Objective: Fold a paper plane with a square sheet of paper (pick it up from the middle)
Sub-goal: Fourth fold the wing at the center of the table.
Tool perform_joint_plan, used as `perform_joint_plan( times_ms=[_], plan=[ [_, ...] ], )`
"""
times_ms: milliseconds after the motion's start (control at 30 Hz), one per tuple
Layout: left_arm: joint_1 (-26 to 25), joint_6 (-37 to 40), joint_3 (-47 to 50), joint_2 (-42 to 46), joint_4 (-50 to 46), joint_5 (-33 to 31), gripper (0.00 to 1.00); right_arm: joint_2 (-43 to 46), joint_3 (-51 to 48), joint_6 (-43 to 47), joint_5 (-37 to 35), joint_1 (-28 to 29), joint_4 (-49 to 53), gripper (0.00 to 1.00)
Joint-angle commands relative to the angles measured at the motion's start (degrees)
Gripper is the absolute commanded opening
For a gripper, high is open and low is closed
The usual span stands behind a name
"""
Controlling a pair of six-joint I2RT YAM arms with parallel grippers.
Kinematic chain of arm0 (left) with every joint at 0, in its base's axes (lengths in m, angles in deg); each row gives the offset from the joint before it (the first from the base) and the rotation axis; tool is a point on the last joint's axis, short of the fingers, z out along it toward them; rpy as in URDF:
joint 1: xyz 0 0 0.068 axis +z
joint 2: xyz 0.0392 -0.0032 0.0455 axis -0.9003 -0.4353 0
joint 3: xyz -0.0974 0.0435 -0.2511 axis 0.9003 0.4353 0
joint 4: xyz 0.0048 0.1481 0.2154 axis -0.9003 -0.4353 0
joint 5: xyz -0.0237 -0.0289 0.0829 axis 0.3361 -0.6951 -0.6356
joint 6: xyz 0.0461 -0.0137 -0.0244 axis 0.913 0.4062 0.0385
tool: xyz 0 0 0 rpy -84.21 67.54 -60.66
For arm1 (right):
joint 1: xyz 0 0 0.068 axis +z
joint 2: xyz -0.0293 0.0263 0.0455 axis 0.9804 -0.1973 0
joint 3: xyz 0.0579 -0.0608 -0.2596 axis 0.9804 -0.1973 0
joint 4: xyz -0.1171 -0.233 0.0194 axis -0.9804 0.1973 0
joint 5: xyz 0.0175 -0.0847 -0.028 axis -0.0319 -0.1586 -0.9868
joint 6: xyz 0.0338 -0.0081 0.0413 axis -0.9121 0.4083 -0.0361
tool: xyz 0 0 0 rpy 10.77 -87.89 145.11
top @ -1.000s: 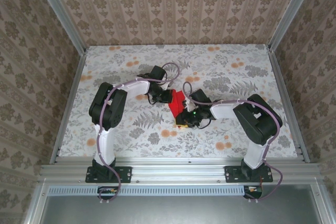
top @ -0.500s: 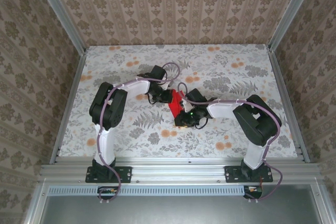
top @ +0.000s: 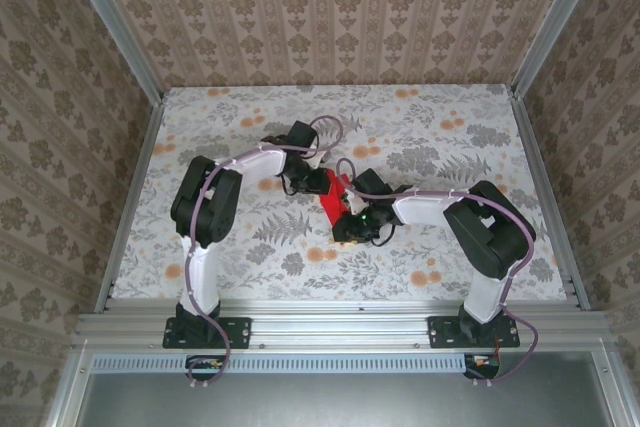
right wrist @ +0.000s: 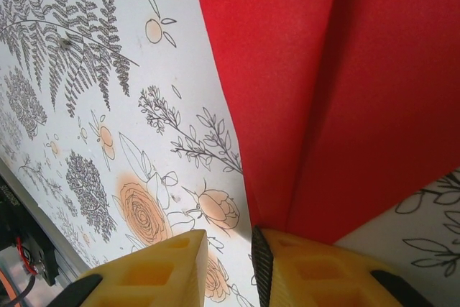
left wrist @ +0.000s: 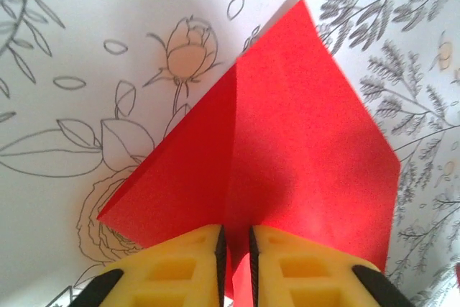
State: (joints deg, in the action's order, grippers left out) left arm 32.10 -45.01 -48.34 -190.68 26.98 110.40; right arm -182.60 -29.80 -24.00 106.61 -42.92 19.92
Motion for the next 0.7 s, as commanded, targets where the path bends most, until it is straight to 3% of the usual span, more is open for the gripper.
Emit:
perform_joint_plan(
  times_ms=[0, 467, 667],
  plan=[
    [0.5, 0.1, -2.3, 1.7, -2.6, 0.0, 0.23, -3.1, -1.6, 1.4, -4.9, 0.9, 9.4, 0.29],
    [-0.6, 0.7, -2.9, 12.1, -9.6, -8.5, 0.34, -3.5, -1.1, 1.6, -4.7, 1.2, 9.2, 0.29],
    [-2.8, -1.9, -0.1, 14.7, -8.4, -5.1, 0.34, -3.4, -1.0, 1.7, -4.7, 1.3, 9.2, 0.29]
  ],
)
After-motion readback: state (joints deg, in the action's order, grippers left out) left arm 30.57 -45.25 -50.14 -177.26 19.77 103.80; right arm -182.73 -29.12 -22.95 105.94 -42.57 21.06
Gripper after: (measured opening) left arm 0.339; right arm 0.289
